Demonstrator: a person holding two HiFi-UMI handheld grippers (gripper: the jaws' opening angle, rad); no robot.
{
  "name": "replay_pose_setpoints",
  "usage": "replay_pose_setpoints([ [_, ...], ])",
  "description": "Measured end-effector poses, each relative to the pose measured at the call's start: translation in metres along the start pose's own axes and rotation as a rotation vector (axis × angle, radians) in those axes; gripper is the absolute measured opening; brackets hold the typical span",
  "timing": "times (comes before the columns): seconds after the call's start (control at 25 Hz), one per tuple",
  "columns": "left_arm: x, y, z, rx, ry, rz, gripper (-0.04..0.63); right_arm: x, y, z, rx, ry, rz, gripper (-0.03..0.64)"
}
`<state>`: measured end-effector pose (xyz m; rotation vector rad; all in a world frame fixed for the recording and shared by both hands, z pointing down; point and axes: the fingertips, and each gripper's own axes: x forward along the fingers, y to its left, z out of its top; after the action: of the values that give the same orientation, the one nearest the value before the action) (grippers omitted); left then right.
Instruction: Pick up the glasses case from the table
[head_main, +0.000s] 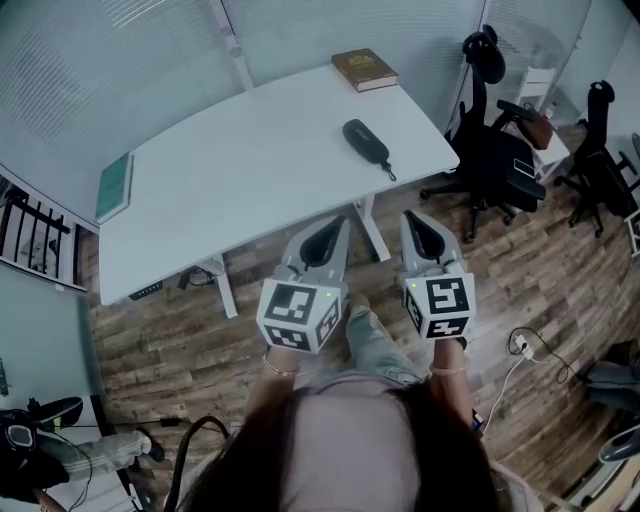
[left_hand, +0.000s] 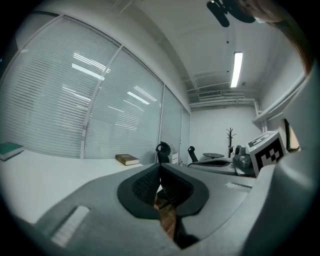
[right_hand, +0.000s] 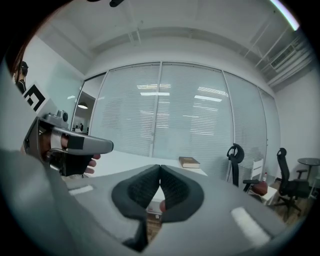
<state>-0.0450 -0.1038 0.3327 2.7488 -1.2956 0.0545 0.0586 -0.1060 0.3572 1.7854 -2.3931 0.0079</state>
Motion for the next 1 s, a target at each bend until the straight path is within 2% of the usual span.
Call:
replay_pose_setpoints([
  [0.48, 0.057, 0.027, 0.003, -0.002, 0.007, 0.002, 0.009, 0.059, -0.02, -0.005, -0.055, 0.036, 0.03, 0.003],
  [1.0, 0.125, 0.066, 0.014, -0.003, 0.019, 0.012, 0.009, 0.13, -0.052, 0.007, -0.039, 0.035, 0.072, 0.018],
])
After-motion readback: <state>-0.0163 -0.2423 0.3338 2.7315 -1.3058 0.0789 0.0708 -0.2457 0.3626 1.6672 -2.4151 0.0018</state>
